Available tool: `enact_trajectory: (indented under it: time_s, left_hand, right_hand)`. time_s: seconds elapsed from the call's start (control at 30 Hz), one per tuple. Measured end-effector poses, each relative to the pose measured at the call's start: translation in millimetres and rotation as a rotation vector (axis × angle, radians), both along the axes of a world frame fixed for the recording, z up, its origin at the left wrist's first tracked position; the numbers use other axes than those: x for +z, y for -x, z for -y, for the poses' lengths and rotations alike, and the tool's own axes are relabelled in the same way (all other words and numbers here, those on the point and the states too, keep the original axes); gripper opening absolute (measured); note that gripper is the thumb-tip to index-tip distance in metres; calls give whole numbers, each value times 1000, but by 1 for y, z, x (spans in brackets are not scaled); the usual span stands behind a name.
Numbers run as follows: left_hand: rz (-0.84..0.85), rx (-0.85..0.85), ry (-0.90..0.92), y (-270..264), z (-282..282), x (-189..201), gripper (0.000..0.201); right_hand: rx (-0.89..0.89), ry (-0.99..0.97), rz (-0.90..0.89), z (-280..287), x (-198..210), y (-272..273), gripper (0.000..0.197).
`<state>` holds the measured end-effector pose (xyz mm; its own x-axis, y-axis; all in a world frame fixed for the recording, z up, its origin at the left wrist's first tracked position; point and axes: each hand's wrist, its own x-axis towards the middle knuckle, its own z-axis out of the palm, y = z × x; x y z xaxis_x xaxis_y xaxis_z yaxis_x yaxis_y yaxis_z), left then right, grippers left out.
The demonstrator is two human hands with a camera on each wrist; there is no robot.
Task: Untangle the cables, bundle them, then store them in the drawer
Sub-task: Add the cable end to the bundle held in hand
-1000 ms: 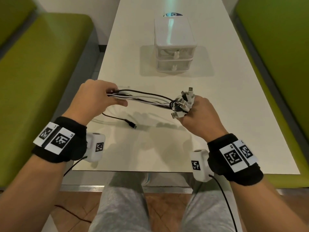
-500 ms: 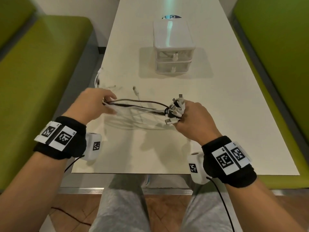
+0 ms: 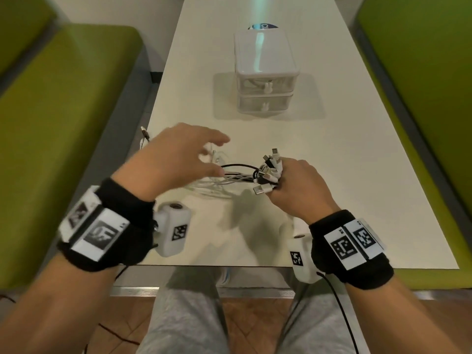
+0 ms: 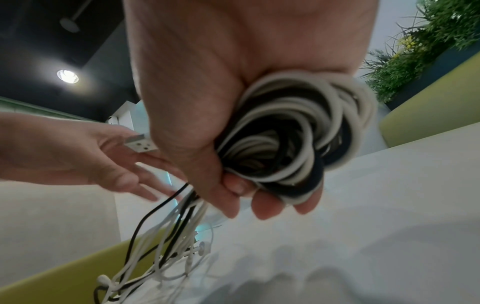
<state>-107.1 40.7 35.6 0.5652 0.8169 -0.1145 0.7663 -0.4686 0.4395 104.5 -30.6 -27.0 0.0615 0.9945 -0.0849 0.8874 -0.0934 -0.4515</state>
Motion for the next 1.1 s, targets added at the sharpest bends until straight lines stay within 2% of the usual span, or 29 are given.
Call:
enact_trajectory:
  time_s: [0.07,0.13,0.17,0.2,0.27,0.3,0.4,0.47,0.57,0.63,0.7,0.87,0.97,1.03,1.1]
  left_hand:
    - [-42,-135,-31,-18,8,-16,85]
    - [-116,-210,34,-35,16,-32,92]
    - [-114,-225,61,-41,17,-40,86]
    - [-76,-230,73,-44,17,-47,72]
    - [-28,-200,9,-44,13,-54,31]
    - [-15,-164,-4,-41,9,-57,26]
    - [56,-94,29,-27,-4,-61,44]
    - [182,-73,38,-23,-9,-60,46]
    - [380,-21,42,-26,-9,-62,38]
    - [420,25,26,-31,-6,-64,42]
    - [422,58,39,-35,-1,-61,44]
    - [538,72,232,-45,16,-53,50]
    - [525,36,232,-53,24,-52,57]
    - [485,6,211,-58,25,-54,74]
    - [443,-29,179,-62,27,-56,74]
  right_hand:
    - [7,-10,2,0,1,0,28]
    - [15,-21,11,0,1,0,29]
    - [24,-26,7,0,1,0,25]
    - [34,-30,-2,0,1,-2,19]
    - [35,-21,-34,1,-1,-5,8]
    - [29,-9,-89,1,1,-7,5]
    - [-13,71,-444,1,11,-9,4]
    - [-16,83,-643,4,18,-8,3]
    - [-45,-13,-815,1,17,0,10]
    - [-114,-77,-920,-4,12,7,15]
    - [-175,-115,-971,-9,8,13,22]
    - [-268,-169,-1045,-14,6,19,27]
    - [-284,-168,-1119,-15,5,21,32]
    - [-291,-158,-1166,-15,6,23,42]
    - [-300,-147,-1196,-16,7,25,48]
